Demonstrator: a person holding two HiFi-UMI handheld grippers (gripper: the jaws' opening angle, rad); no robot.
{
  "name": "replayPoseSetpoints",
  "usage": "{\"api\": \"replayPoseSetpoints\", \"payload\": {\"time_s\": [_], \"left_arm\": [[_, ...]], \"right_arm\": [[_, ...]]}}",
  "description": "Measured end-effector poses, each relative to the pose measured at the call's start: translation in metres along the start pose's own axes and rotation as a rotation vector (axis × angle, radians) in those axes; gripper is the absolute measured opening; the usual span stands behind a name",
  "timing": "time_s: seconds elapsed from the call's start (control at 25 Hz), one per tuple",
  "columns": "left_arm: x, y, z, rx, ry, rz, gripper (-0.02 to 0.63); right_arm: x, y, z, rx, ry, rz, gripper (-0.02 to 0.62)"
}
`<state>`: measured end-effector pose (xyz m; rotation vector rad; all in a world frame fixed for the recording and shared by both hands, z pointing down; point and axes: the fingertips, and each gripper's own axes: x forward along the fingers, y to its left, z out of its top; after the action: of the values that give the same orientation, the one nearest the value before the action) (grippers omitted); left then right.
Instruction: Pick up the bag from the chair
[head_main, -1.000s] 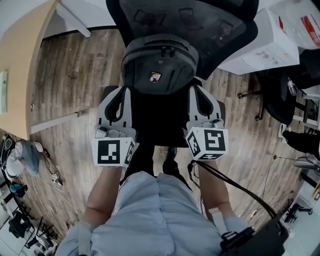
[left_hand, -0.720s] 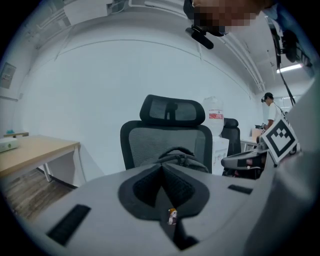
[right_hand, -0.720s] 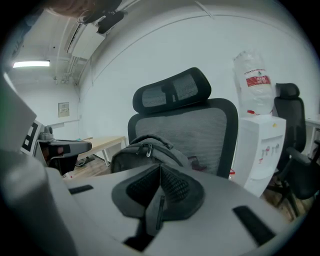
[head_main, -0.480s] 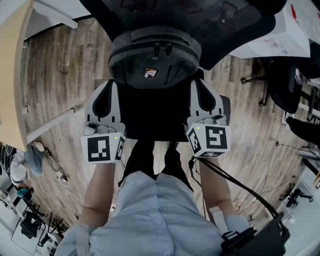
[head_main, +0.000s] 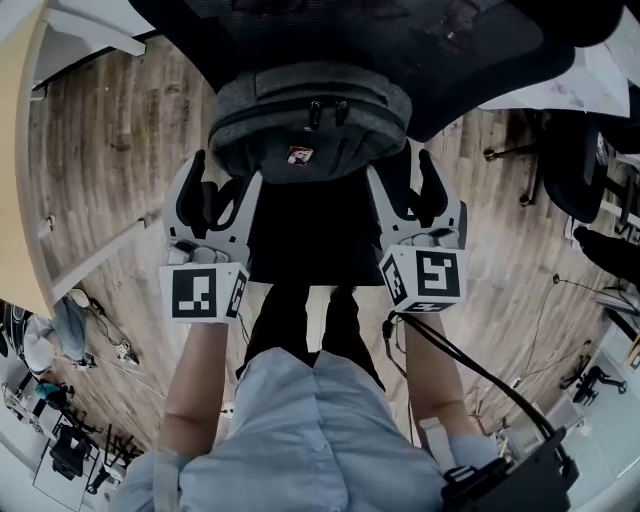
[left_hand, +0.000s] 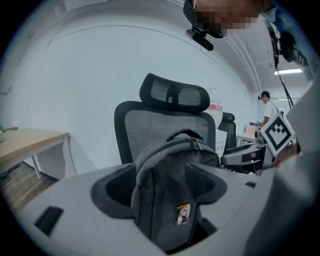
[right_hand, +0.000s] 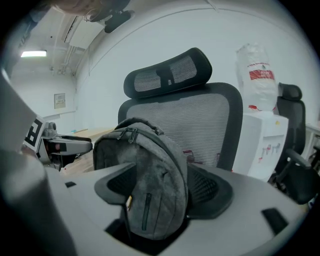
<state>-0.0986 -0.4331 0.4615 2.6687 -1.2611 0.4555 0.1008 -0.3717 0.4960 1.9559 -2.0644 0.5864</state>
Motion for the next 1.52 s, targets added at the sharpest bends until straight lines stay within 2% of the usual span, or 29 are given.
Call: {"api": "replayPoseSetpoints", "payload": {"time_s": [0.2, 0.72, 1.08, 1.36, 1.52], "left_arm": [[0.013, 0.013, -0.004, -0.002, 0.008, -0.009, 0.318], [0.051, 0.009, 0.009, 0.055, -0.002, -0.122, 0.348], [0.065, 0.011, 0.011, 0.072, -0.003, -0.117, 0.347], [0.066, 0.011, 0.007, 0.071, 0.005, -0.110, 0.305], [0.066, 0.010, 0.003, 0.071, 0.004, -0.102, 0.267]], "right_arm": [[0.014, -0.005, 0.000, -0.030, 0.010, -0.015, 0.321], [0.051, -0.021, 0.000, -0.090, 0.027, 0.013, 0.355], [0.064, -0.021, 0.006, -0.121, 0.021, 0.011, 0.354], [0.066, -0.018, 0.004, -0.131, 0.045, 0.022, 0.319], [0.066, -0.017, 0.000, -0.122, 0.051, 0.016, 0.258]]}}
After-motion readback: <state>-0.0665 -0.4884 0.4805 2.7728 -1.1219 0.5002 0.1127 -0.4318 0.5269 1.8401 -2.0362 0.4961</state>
